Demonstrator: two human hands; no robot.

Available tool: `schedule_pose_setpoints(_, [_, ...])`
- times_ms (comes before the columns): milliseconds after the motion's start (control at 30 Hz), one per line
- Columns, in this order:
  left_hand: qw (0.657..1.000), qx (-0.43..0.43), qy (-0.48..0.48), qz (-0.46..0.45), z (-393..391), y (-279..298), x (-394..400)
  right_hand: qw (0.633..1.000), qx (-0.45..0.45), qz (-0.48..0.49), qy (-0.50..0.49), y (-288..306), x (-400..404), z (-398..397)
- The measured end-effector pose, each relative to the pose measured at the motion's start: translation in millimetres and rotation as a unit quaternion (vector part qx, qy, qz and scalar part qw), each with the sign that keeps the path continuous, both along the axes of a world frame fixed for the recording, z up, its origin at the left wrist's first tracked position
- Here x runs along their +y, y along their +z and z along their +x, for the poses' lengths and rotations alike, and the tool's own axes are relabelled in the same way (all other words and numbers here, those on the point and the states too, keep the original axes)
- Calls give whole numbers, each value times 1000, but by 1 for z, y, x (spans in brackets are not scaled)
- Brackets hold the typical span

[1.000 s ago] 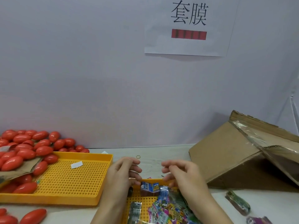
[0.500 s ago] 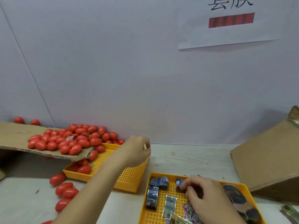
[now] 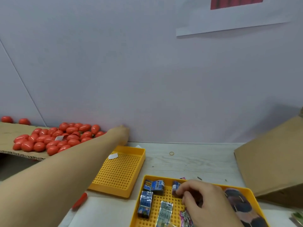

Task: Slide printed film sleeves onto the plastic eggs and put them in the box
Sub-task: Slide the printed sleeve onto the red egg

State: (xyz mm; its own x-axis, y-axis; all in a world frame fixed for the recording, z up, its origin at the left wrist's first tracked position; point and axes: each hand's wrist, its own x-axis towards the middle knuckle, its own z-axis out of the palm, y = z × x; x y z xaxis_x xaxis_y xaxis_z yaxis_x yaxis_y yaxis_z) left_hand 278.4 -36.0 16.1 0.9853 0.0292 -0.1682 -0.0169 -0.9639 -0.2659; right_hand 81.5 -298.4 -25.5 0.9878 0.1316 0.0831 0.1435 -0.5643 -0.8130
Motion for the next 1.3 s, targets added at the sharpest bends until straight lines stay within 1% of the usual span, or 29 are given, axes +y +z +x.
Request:
schedule_pose_setpoints(167, [999, 30, 1, 26, -4, 4, -15, 1000, 6, 25, -1, -4, 0, 2])
schedule_pose_setpoints(267, [1000, 29, 2, 9, -12, 10, -22, 999, 0, 33, 0, -4, 0, 1])
schedule_pose_setpoints(333, [999, -7, 6, -48, -20, 16, -27, 999, -9, 37, 1, -5, 0, 1])
schedule_pose_setpoints(400, [990, -62, 10, -125, -33, 22, -39, 999, -20, 45, 2, -4, 0, 0])
schedule_pose_setpoints(467, [969, -113, 1, -219, -47, 26, -55, 998, -29, 62, 2, -3, 0, -2])
schedule_pose_setpoints(500, [951, -132, -6, -278, -57, 26, -66, 997, -34, 70, 1, -3, 0, -3])
schedule_pose_setpoints(533, [927, -143, -11, -348, -69, 27, -76, 996, -38, 78, -2, -3, -1, -4])
schedule_pose_setpoints(567, [893, -147, -11, -426, -84, 26, -87, 995, -42, 87, -6, -2, -1, -5])
schedule_pose_setpoints(600, [850, -149, -6, -506, -99, 25, -98, 994, -44, 97, -11, -2, -2, -5])
schedule_pose_setpoints(667, [744, -157, 11, -649, -133, 17, -116, 990, -41, 134, -20, -2, -1, -6])
schedule_pose_setpoints(700, [681, -165, 20, -713, -151, 10, -123, 986, -35, 160, -21, -1, 1, -6])
schedule_pose_setpoints(733, [616, -174, 32, -767, -166, 3, -129, 981, -29, 188, -22, -1, 2, -6])
schedule_pose_setpoints(767, [563, -183, 45, -805, -180, -4, -135, 975, -25, 217, -23, 0, 3, -5])
schedule_pose_setpoints(800, [531, -195, 54, -823, -190, -10, -138, 969, -24, 246, -24, 1, 3, -5])
schedule_pose_setpoints(833, [521, -207, 58, -826, -199, -15, -140, 962, -23, 273, -23, 2, 3, -5])
schedule_pose_setpoints(867, [526, -215, 57, -821, -204, -19, -141, 955, -25, 296, -21, 3, 3, -5])
schedule_pose_setpoints(933, [552, -218, 43, -804, -210, -24, -140, 948, -29, 318, -13, 3, 2, -5])
schedule_pose_setpoints(1000, [573, -210, 24, -791, -211, -26, -136, 943, -26, 331, -11, 1, 2, -3])
schedule_pose_setpoints(1100, [597, -191, -7, -779, -207, -28, -130, 935, -16, 354, -16, -6, -1, 2])
schedule_pose_setpoints(1233, [615, -163, -62, -769, -198, -27, -124, 914, -4, 405, -14, -12, -6, 9])
schedule_pose_setpoints(1300, [616, -153, -73, -769, -194, -26, -124, 914, -5, 405, -13, -15, -9, 10])
